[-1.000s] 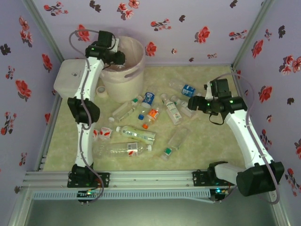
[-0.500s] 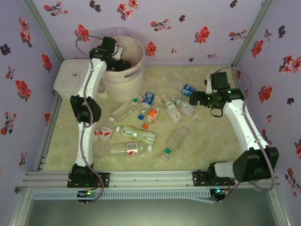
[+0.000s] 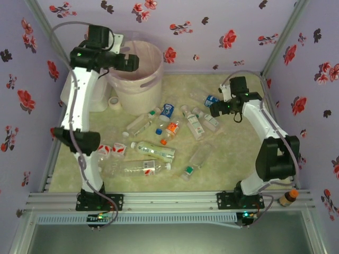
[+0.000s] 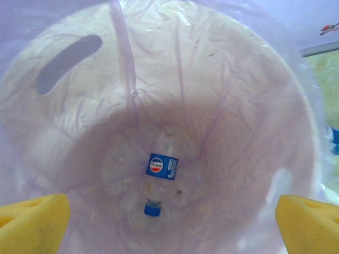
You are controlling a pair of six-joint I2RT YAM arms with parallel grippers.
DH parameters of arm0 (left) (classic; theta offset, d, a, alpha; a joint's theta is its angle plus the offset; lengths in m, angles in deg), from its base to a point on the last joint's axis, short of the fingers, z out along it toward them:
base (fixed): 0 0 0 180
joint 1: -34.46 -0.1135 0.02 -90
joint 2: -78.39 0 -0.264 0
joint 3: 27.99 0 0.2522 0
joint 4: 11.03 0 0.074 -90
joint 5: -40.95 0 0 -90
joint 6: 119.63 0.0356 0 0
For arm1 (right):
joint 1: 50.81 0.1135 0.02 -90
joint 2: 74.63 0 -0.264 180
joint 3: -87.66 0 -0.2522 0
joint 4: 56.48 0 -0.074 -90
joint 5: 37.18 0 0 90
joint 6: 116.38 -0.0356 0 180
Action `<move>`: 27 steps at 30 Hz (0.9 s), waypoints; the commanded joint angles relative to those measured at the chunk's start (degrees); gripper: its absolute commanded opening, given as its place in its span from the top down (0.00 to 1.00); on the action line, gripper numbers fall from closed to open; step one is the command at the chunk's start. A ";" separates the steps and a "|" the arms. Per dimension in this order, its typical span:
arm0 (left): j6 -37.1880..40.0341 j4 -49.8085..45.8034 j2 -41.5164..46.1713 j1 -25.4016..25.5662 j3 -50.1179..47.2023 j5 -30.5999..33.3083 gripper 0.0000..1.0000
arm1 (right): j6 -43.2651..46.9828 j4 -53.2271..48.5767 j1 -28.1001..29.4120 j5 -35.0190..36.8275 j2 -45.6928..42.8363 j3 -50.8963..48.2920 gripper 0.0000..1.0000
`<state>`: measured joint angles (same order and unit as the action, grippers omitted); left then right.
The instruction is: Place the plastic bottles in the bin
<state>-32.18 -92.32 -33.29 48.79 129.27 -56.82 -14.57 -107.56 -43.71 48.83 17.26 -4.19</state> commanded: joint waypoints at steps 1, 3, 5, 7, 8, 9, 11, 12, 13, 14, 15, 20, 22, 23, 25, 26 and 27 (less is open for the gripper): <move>1.05 -2.17 9.07 1.31 -8.76 -1.37 0.00 | 6.82 3.03 -1.17 2.97 6.87 5.06 0.01; -1.20 2.09 17.07 2.31 -19.07 -1.41 0.00 | 7.96 1.52 -1.88 2.75 12.24 9.31 0.01; -3.58 7.41 24.88 3.33 -29.55 -1.91 0.00 | 9.38 -0.75 -1.99 0.92 16.67 13.42 0.03; -6.21 12.91 32.43 4.28 -39.49 -3.91 0.00 | 9.74 -1.37 -2.00 0.41 20.23 16.42 0.04; -7.39 14.61 35.94 4.73 -43.86 -5.37 0.01 | 9.72 -1.21 -2.01 0.22 21.81 17.53 0.05; -8.30 16.93 38.86 4.88 -47.39 -6.62 0.01 | 9.55 -0.94 -1.92 0.11 23.38 18.69 0.05; -9.43 17.45 42.53 5.14 -51.44 -7.52 0.02 | 9.20 -1.18 -1.92 -0.64 26.18 20.54 0.06; -9.75 17.22 43.86 5.26 -52.79 -7.46 0.02 | 9.19 -1.88 -1.91 -1.46 27.73 21.65 0.07; -9.93 17.02 44.80 5.28 -53.96 -7.43 0.02 | 9.14 -2.47 -1.91 -1.71 29.01 22.64 0.07; -10.12 16.90 45.75 5.27 -55.04 -7.38 0.02 | 8.95 -3.39 -1.91 -1.72 30.40 24.03 0.07; -10.20 16.90 46.60 5.27 -56.11 -7.35 0.02 | 8.85 -4.32 -1.82 -1.87 31.76 25.45 0.07; -10.06 17.96 48.68 5.27 -59.65 -7.33 0.02 | 8.53 -7.18 -1.82 -1.64 37.70 31.23 0.08; -9.96 17.71 48.11 5.32 -59.25 -7.30 0.02 | 8.11 -7.85 -1.82 -1.68 38.99 32.52 0.12; -9.98 17.74 47.77 5.29 -59.05 -7.38 0.02 | 7.98 -8.25 -1.82 -2.18 39.22 32.95 0.16; -9.99 18.25 47.21 5.28 -58.99 -7.44 0.02 | 7.96 -8.25 -1.82 -2.60 38.69 32.80 0.23; -10.02 18.60 47.06 5.31 -59.12 -7.48 0.02 | 7.96 -7.78 -1.82 -2.60 38.03 32.31 0.26; -10.07 18.98 46.91 5.32 -59.37 -7.47 0.02 | 7.83 -7.28 -1.90 -2.60 37.31 31.86 0.29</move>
<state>-41.40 -75.77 14.03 53.81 70.21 -63.01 -6.85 -113.17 -45.66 47.32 56.13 26.80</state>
